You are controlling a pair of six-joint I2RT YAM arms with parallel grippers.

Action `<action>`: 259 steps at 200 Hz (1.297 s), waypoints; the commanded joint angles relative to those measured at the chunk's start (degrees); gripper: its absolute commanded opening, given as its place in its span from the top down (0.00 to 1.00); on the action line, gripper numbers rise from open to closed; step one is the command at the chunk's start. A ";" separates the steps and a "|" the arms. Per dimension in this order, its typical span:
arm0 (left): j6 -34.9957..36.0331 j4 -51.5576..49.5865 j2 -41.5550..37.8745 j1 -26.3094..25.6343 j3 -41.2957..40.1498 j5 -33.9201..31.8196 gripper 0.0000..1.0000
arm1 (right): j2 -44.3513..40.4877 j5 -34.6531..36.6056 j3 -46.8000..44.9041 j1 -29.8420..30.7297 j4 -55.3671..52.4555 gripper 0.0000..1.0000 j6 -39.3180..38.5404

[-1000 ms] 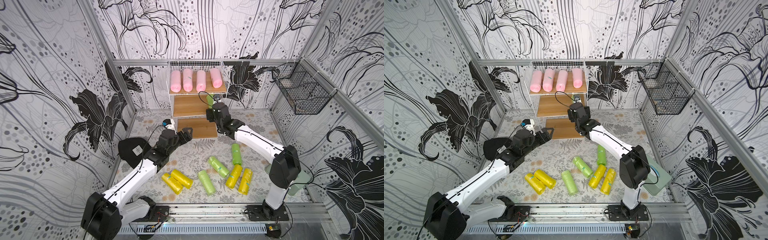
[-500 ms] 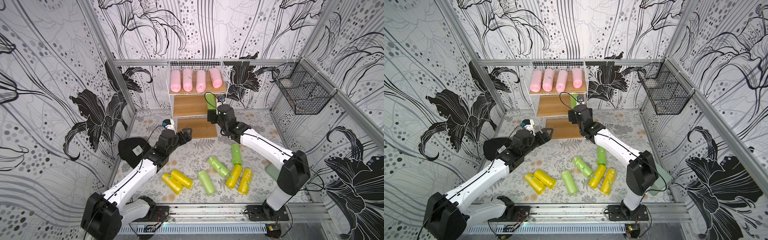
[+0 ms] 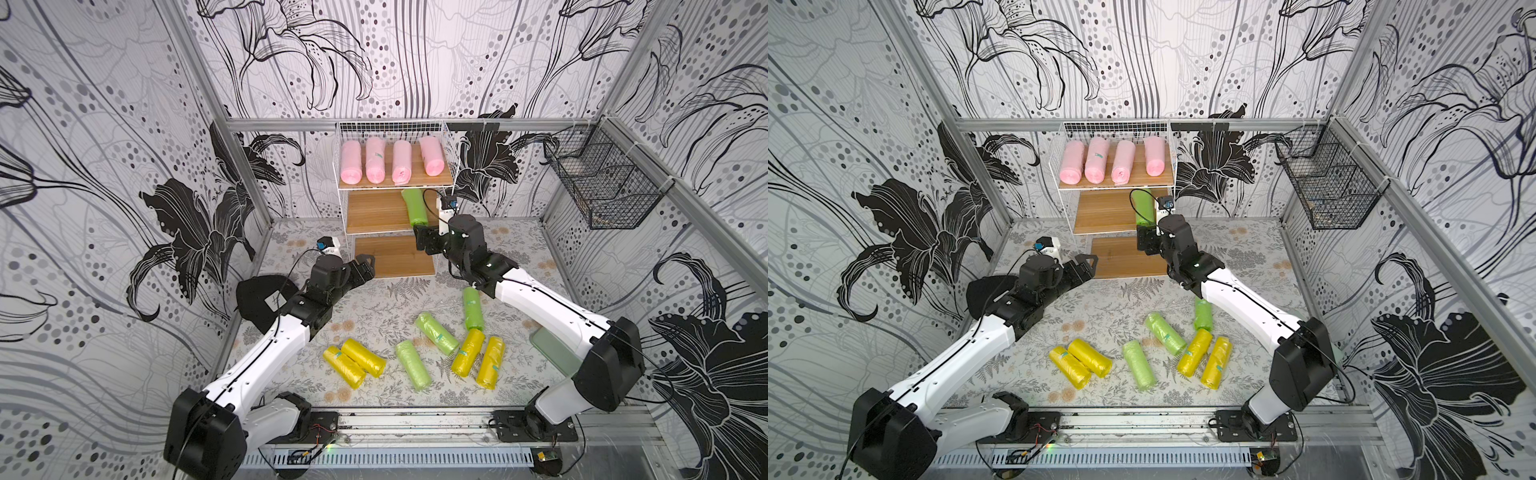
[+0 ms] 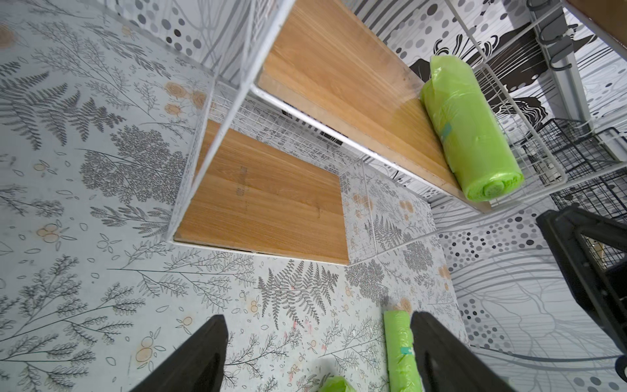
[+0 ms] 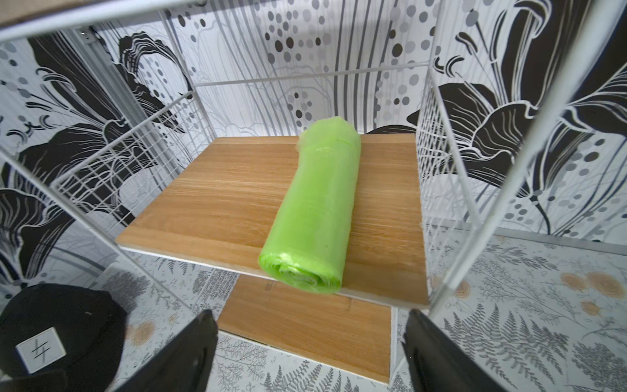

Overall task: Sort the rolls of trash bags by color and place them on the shelf
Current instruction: Place the roll of trash bags on the shelf.

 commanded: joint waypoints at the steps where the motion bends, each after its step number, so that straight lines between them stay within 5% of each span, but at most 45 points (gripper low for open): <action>1: 3.11 -2.37 -0.81 1.67 2.46 -0.47 0.13 | -0.46 -5.30 -0.61 -0.54 3.10 0.12 0.06; 78: 8.26 -11.55 -6.04 5.53 3.58 -9.42 0.14 | 6.37 -11.48 2.81 -1.08 10.72 0.36 0.83; 113: 9.20 -13.58 -9.52 5.94 2.17 -13.94 0.14 | 9.04 -14.95 1.60 -1.09 15.54 0.38 1.00; 178: 8.94 -14.29 -10.60 6.09 1.90 -13.93 0.14 | 9.43 -11.12 2.56 -1.09 13.26 0.36 0.66; 220: 7.74 -13.22 -10.67 6.07 2.20 -10.39 0.14 | 4.00 -9.49 -0.47 -1.09 12.24 0.17 -0.64; 259: 6.62 -11.23 -10.55 6.05 2.21 -5.89 0.14 | -3.53 -10.68 -5.70 -1.08 10.00 0.12 -0.84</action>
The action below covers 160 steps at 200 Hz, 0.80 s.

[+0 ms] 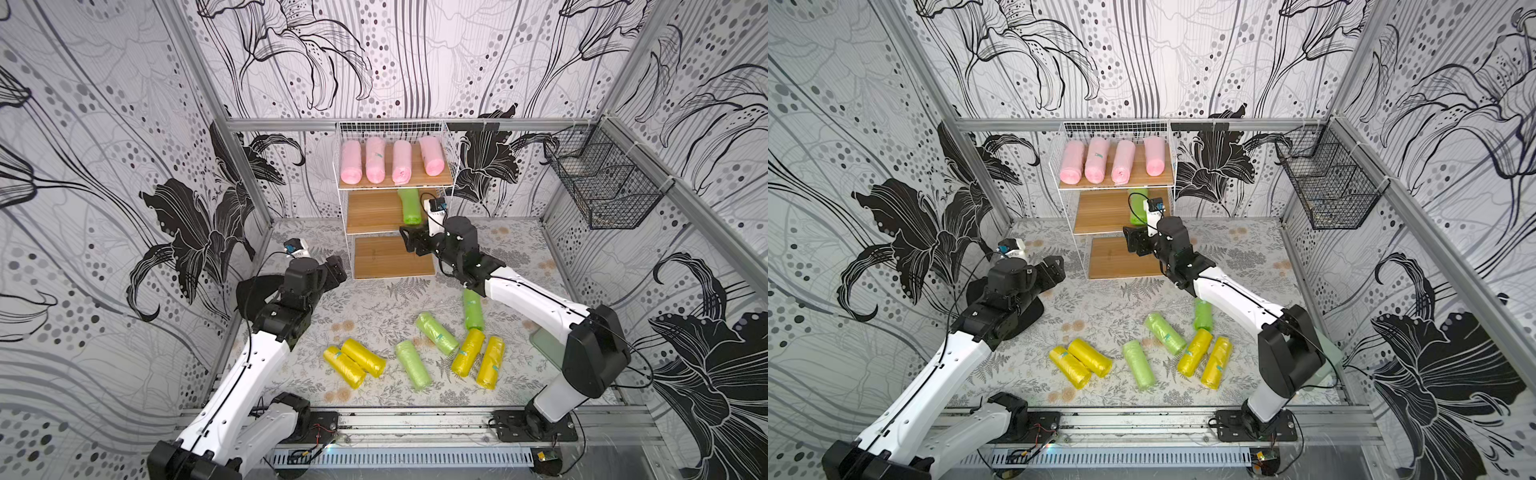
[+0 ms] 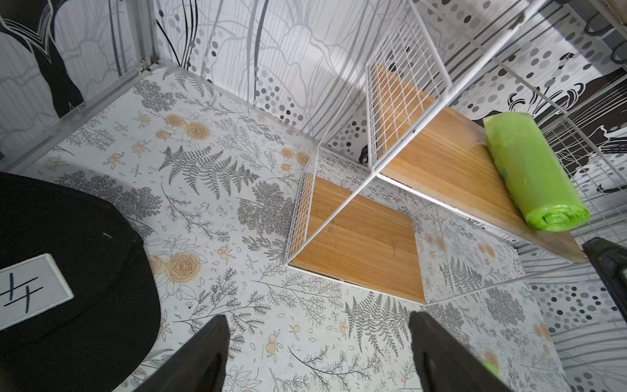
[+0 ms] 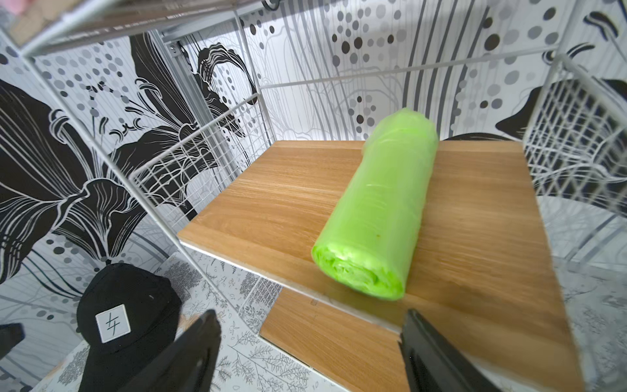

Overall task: Sort the rolls of trash bags by color and place them on the shelf
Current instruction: Place the roll of trash bags on the shelf, then pick up the roll of trash bags from the center of the board.

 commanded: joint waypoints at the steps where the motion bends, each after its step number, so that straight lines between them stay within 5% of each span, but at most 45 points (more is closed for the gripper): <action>1: -0.89 3.09 -0.34 0.33 0.50 4.03 0.14 | -6.43 0.05 -2.83 -0.14 -1.51 0.12 -0.80; 39: -1.44 5.77 0.64 0.34 0.28 9.79 0.15 | -14.88 0.08 -7.77 -0.15 -8.39 0.11 -1.62; 83: -2.75 9.46 3.87 -2.53 -1.56 18.93 0.17 | -23.45 3.75 -7.98 -0.10 -38.17 0.13 -3.54; 129: -3.08 8.81 11.56 -14.99 -2.47 19.13 0.18 | -27.79 -11.68 -17.13 0.09 -51.10 0.20 2.61; 160: -3.95 7.84 13.35 -15.20 -4.07 18.75 0.17 | -27.45 -10.28 -24.54 4.48 -49.66 0.20 5.90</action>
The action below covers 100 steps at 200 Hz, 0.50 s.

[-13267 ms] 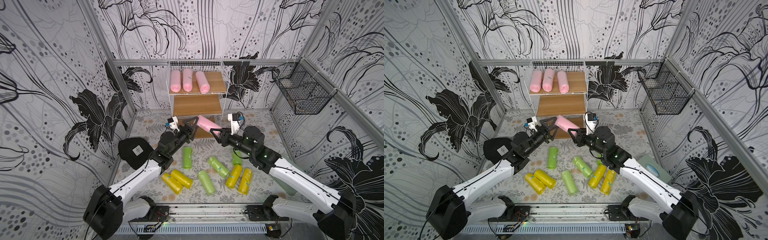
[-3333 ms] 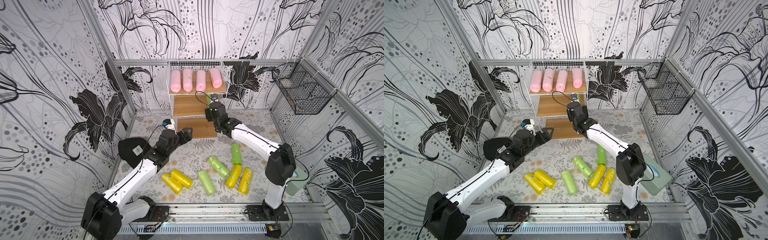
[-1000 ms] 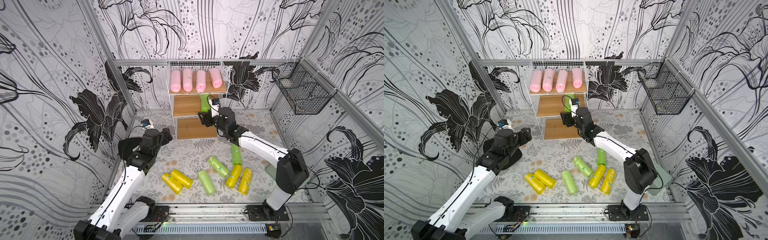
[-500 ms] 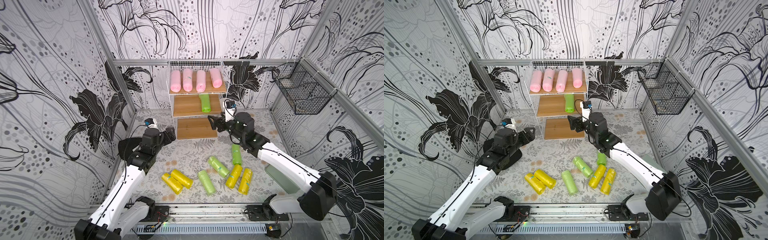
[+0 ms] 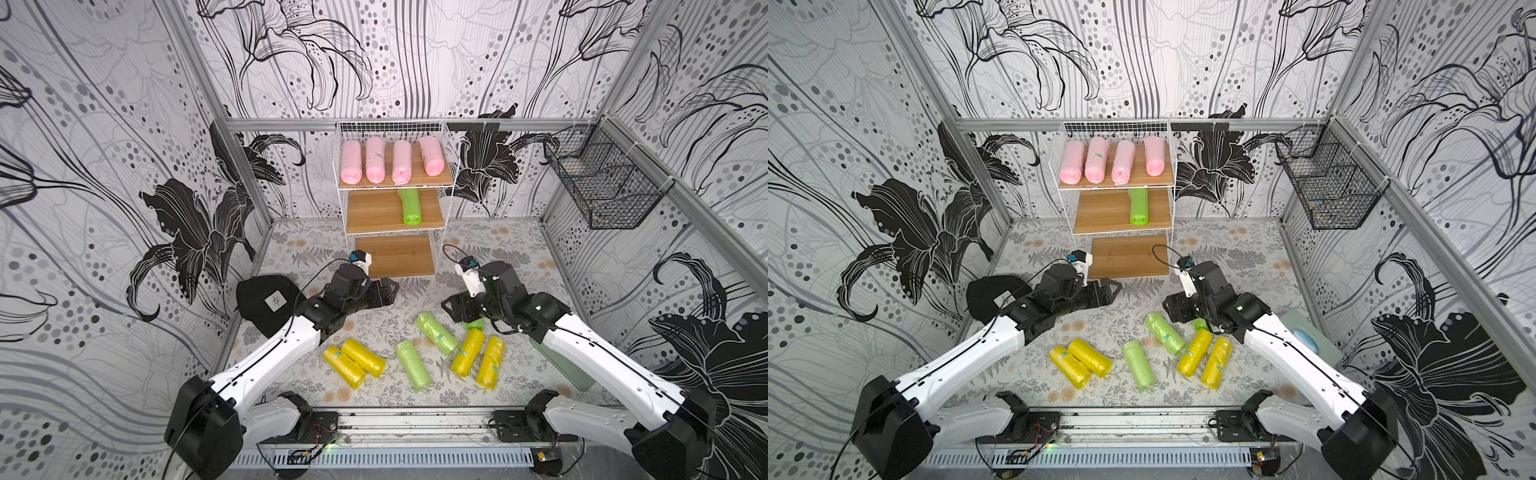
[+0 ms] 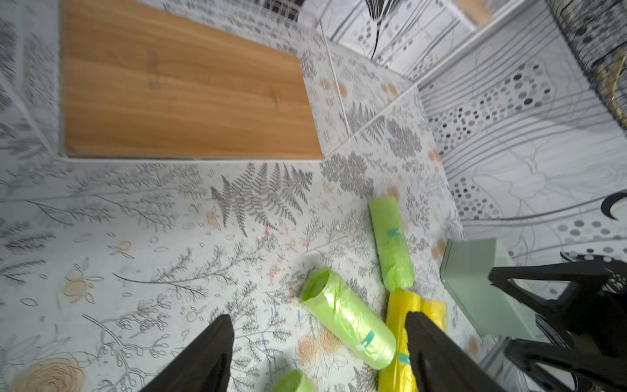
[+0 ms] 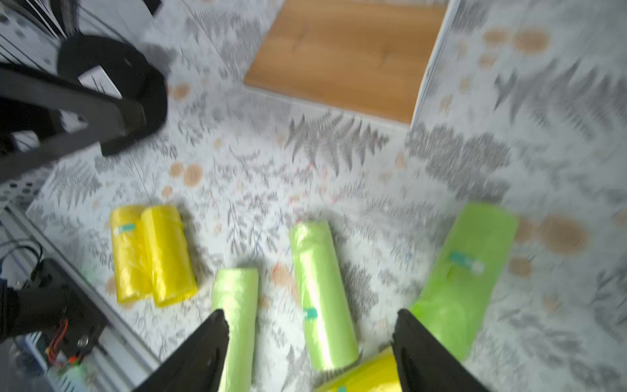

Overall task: Sort the rolls of trash bags by color and place them on the shelf
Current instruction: Pick up the roll of trash bags from the center of the board.

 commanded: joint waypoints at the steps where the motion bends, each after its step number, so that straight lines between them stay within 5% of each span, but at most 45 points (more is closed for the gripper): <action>1: -0.80 0.67 -0.03 0.63 -1.52 -0.14 0.17 | 0.39 -1.37 -3.97 3.64 -4.05 0.20 3.69; 100: -0.55 1.67 -1.82 7.11 -3.40 2.32 0.17 | 17.15 8.89 -8.25 8.36 8.54 0.15 0.60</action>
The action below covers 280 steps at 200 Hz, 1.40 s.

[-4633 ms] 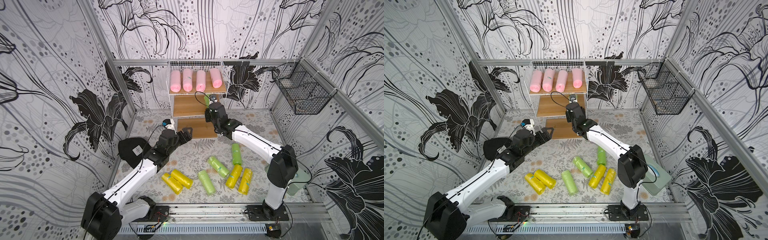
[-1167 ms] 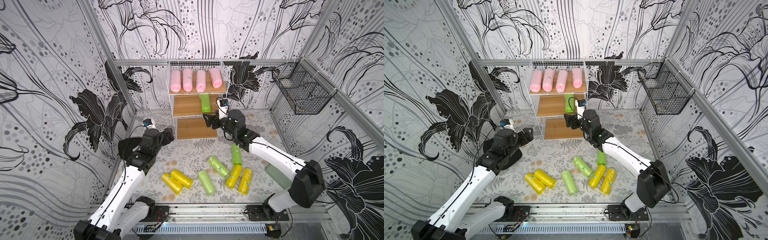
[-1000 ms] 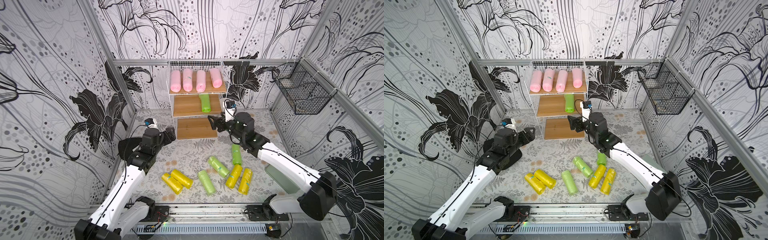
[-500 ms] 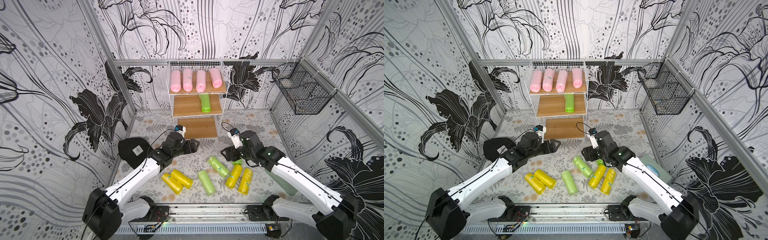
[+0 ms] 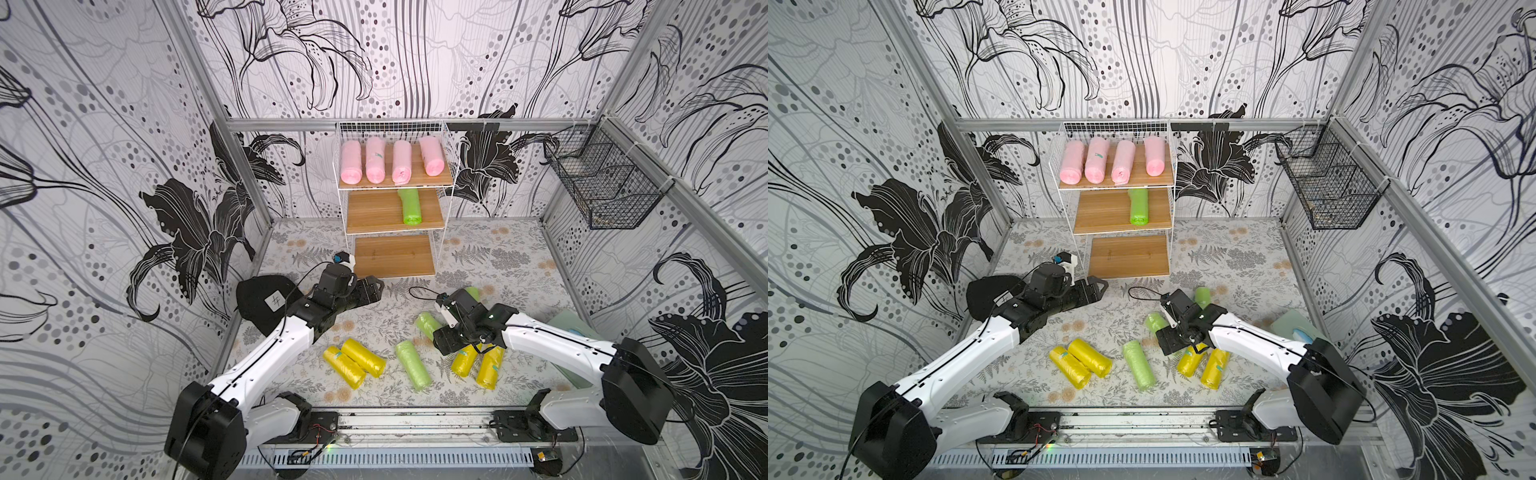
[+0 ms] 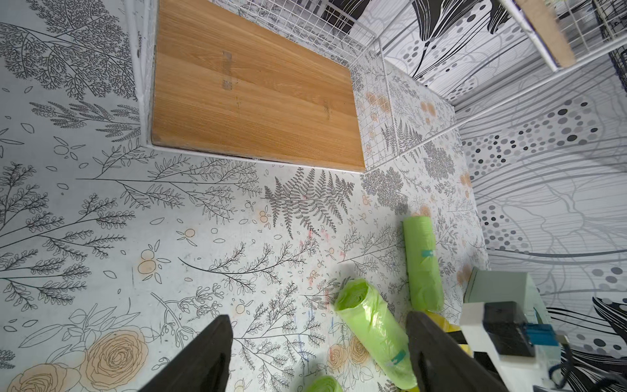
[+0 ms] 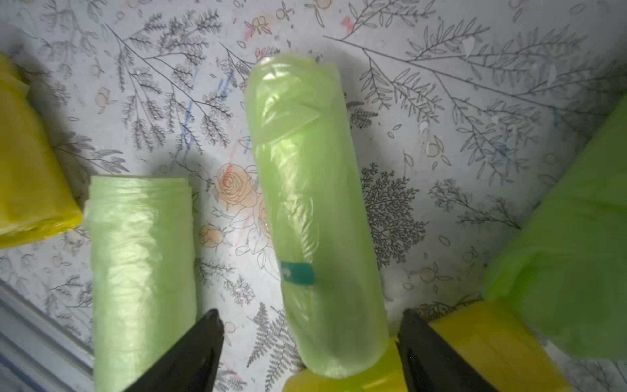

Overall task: Sort the rolls of trash bags by color and place them on the shelf
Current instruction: Pick up the roll of trash bags from the center of the board.

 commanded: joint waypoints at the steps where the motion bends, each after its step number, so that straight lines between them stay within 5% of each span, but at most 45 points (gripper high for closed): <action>1: -0.04 2.77 0.25 0.36 -1.13 1.20 0.17 | 2.18 3.94 -0.97 0.60 3.71 0.15 -0.60; 122: -0.89 3.45 -0.56 0.54 -2.30 1.68 0.17 | 16.22 3.15 7.30 0.64 8.56 0.24 -8.79; 179: -2.28 3.48 -2.76 1.87 -3.67 1.08 0.17 | 21.98 5.69 11.72 0.64 6.92 0.49 -9.04; 212: -6.48 9.13 -4.73 1.90 -6.40 2.77 0.17 | 14.66 4.81 10.72 -0.36 10.44 0.58 -1.86; 245: -18.36 28.13 -7.66 1.02 -13.71 7.34 0.16 | -1.38 3.57 5.45 -1.54 21.91 0.58 14.23; 280: -21.23 35.91 -8.88 -3.48 -14.35 5.00 0.15 | -8.41 7.99 2.69 -1.51 33.08 0.58 31.98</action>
